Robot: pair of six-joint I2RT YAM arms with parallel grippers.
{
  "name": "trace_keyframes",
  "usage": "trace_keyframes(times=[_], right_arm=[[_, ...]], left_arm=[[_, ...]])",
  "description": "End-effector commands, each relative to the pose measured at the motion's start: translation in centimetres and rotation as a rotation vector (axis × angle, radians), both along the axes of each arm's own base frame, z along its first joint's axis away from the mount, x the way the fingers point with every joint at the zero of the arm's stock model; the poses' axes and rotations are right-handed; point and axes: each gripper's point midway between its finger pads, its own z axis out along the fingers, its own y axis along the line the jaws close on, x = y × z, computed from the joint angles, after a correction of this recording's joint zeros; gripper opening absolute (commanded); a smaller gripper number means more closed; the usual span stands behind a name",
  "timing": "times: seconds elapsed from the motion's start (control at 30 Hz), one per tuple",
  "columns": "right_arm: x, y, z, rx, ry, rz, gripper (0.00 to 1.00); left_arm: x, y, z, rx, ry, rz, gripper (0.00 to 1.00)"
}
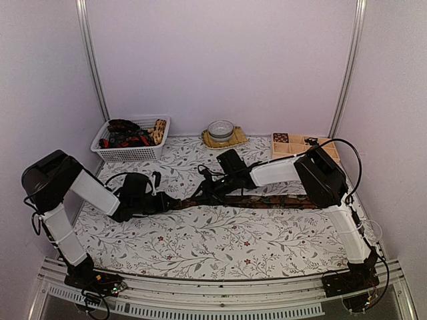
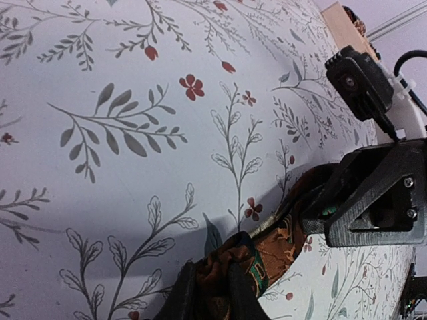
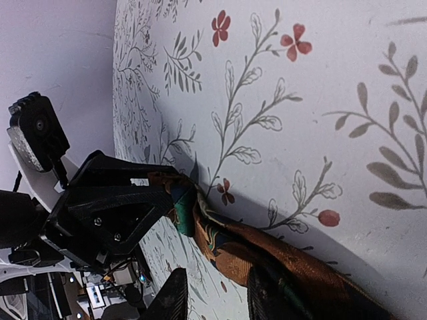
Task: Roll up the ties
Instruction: Roll the tie at the center of the board.
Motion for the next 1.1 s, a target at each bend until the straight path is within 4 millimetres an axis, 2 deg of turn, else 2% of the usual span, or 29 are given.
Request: trace_keyframes(times=[0.0,0.13,0.23,0.37,0.5,0.57,0.63,0.8,0.97,1.07], right_arm=[[2.4,-1.8,4.2,-0.065,-0.119,-0.093,0.31],[2.1,-2.0,5.5,-0.054,-0.14,-0.087,0.32],[1.6,-1.7,7.2,-0.022,-0.158,-0.076,0.32],[0.1,0.1,9.4,0.032,-0.175,-0.015,0.32],[-0.9,2.0,9.9,0.062,-0.187,0.044,0.32],[-1.0,2.5,9.4,0.069,-0.196,0.062,0.32],[-1.0,2.8,8.1,0.056,-0.187,0.073,0.31],[-1.8,3.6,8.3,0.076,-0.199,0.094,0.31],[-2.9,4.4,3.8,0.007,-0.105,0.12,0.3],[-3.6,4.8,2.3,0.0,-0.074,0.13,0.3]], left_arm=[[-3.3,0.8,-3.3,0.056,0.136,-0.026,0.14],[-3.2,0.6,-2.9,0.045,0.119,-0.03,0.14],[-3.3,0.5,-2.7,0.039,0.11,-0.042,0.13],[-3.4,0.4,-2.6,0.037,0.105,-0.056,0.13],[-3.5,0.3,-2.2,0.034,0.09,-0.072,0.13],[-3.7,0.4,-2.0,0.032,0.086,-0.071,0.13],[-3.8,0.6,-2.0,0.034,0.083,-0.068,0.13],[-4.1,0.8,-1.8,0.031,0.073,-0.065,0.14],[-4.2,0.8,-1.6,0.024,0.058,-0.073,0.14],[-4.4,0.7,-1.6,0.014,0.051,-0.083,0.14]])
